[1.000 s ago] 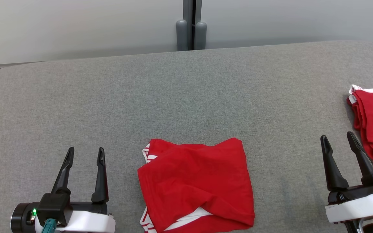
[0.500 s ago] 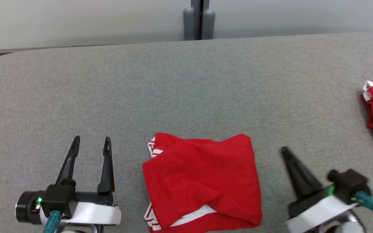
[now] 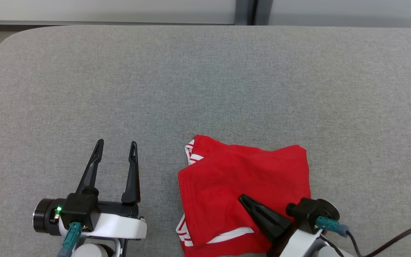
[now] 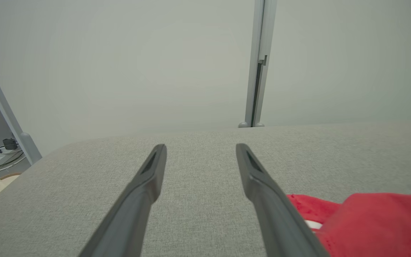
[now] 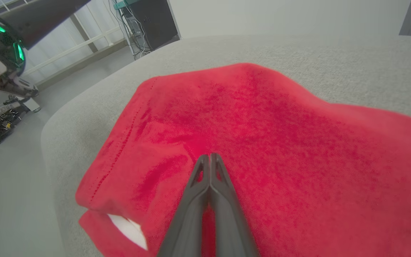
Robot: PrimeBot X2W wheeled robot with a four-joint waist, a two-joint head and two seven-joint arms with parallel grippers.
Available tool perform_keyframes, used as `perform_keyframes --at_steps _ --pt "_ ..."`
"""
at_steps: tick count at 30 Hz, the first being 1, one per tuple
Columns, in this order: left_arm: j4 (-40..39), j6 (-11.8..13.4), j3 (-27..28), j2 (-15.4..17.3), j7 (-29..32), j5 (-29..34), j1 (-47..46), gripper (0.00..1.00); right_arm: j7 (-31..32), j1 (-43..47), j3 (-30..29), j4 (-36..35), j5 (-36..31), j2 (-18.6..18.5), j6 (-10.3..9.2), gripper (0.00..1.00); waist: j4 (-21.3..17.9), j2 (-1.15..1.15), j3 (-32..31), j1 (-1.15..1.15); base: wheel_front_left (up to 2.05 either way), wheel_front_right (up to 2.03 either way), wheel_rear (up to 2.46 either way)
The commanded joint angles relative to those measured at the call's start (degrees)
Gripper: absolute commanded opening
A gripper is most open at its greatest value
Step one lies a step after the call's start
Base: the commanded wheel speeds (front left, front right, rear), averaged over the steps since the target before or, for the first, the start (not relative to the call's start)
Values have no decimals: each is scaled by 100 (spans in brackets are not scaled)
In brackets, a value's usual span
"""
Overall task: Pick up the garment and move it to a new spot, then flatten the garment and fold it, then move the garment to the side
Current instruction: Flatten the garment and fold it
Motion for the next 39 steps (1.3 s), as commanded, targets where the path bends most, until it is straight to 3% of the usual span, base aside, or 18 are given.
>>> perform_keyframes --at_steps 1,14,30,39 --pt "21 19 1 13 -28 -15 -114 100 -81 -109 172 93 127 -106 -3 0 28 0 10 0 0 0 0" --pt "43 23 12 -43 -45 -32 -220 100 -205 -691 1615 242 452 -550 -3 0 54 0 98 0 0 0 0" --pt "6 -55 54 -117 -46 10 -230 100 62 -1087 2205 65 687 -477 -3 0 105 0 77 0 0 0 0" --pt "16 -105 100 -145 -46 10 -187 100 228 -1215 2303 -110 791 -210 -3 0 171 0 52 0 0 0 0"
